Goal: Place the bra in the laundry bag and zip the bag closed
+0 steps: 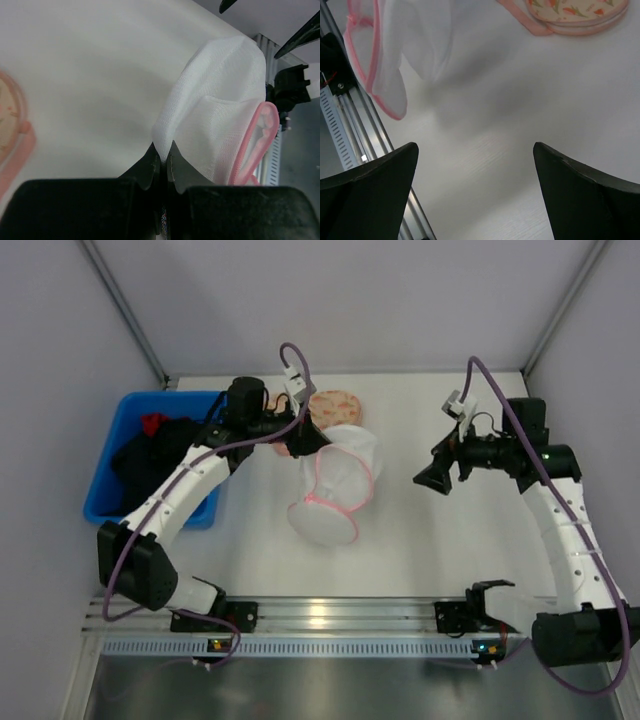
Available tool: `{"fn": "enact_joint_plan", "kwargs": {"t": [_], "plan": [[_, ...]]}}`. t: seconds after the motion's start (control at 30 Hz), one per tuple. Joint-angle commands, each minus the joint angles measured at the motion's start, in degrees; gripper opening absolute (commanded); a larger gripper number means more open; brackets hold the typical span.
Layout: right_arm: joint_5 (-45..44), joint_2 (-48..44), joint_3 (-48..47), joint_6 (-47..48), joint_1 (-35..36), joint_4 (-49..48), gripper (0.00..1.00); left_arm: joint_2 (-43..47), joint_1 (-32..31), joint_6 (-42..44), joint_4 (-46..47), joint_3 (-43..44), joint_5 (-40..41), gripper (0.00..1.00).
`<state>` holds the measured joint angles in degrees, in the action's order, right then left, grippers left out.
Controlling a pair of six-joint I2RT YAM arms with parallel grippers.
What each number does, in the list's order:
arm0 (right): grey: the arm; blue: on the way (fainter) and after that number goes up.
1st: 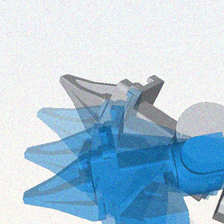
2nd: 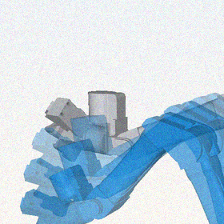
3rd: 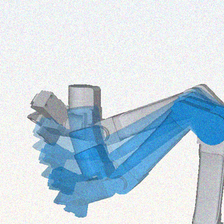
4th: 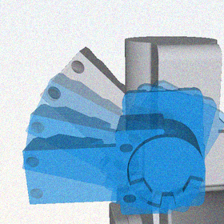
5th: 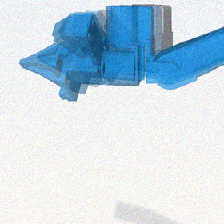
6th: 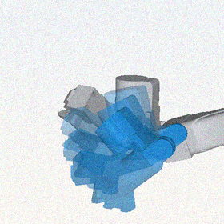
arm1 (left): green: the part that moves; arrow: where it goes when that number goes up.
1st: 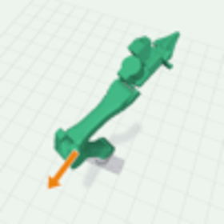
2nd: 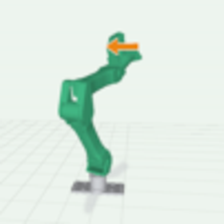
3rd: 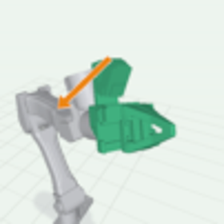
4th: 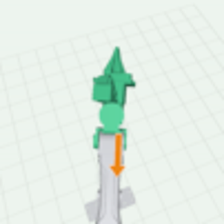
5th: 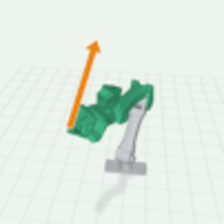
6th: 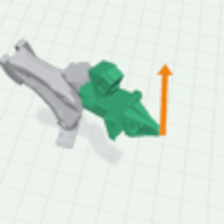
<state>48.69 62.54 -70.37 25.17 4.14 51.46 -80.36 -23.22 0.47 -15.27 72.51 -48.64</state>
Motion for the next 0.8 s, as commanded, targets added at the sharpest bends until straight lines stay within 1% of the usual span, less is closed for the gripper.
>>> {"fn": "enact_joint_plan", "kwargs": {"t": [0.0,0.07,0.17,0.2,0.23,0.27,0.33,0.37,0.43,0.47,0.53,0.57,0.63,0.67,0.7,0.73,0.77], "plan": [[3.34,1.79,4.69,-2.66,3.94,-8.54,0.99,-5.66,-0.42,-8.72,0.59,-0.35,-7.06,0.0],[3.52,3.1,7.51,-5.46,5.7,-12.59,0.99,-9.97,-0.42,-9.08,0.59,0.61,-10.75,0.0],[4.92,5.65,12.7,-9.24,7.63,-20.68,0.99,-14.46,-0.51,-8.82,0.59,2.36,-12.96,0.0],[6.41,6.36,13.32,-10.48,8.07,-22.44,0.99,-15.35,-0.59,-8.47,0.59,2.81,-13.49,0.0],[6.94,7.15,13.85,-11.8,8.16,-26.98,0.99,-16.14,-0.6,-8.29,0.59,3.25,-14.28,0.0],[7.3,8.46,15.16,-14.77,8.42,-29.2,0.99,-17.45,-0.6,-7.86,0.59,4.12,-15.42,0.0],[7.65,11.27,16.05,-16.98,9.56,-34.73,0.98,-18.69,-0.68,-7.85,0.59,5.0,-16.31,0.0],[8.09,12.33,16.57,-19.08,10.0,-36.42,0.93,-19.91,-0.77,-7.77,0.59,5.71,-16.48,0.0],[10.02,15.74,16.84,-21.64,11.24,-38.97,0.86,-20.89,-1.03,-7.33,0.59,6.15,-15.87,0.0],[10.37,16.81,17.28,-23.83,11.59,-41.59,0.78,-22.02,-0.95,-6.63,0.59,6.33,-15.96,0.0],[10.03,19.18,17.72,-24.81,12.64,-43.45,0.68,-23.26,-1.03,-6.27,0.59,6.77,-16.31,0.0],[9.94,19.89,18.42,-26.99,12.91,-45.64,0.57,-24.48,-1.12,-6.27,0.68,6.94,-16.48,0.0],[10.55,22.08,18.51,-27.89,12.91,-46.71,0.41,-25.9,-1.12,-6.53,0.59,7.99,-15.52,0.0],[11.07,22.79,18.25,-28.59,12.91,-46.89,0.19,-27.12,-1.21,-6.71,0.5,8.43,-14.73,0.02],[11.95,23.15,18.25,-29.21,12.73,-46.98,0.08,-27.74,-1.12,-6.97,0.59,8.78,-13.51,0.19],[12.13,23.58,18.68,-29.99,12.56,-47.5,0.01,-27.92,-1.04,-6.97,0.59,9.57,-9.93,0.27],[12.05,23.33,20.43,-32.44,12.38,-48.73,0.0,-27.49,-0.86,-6.45,0.59,9.84,-7.2,0.34]]}}
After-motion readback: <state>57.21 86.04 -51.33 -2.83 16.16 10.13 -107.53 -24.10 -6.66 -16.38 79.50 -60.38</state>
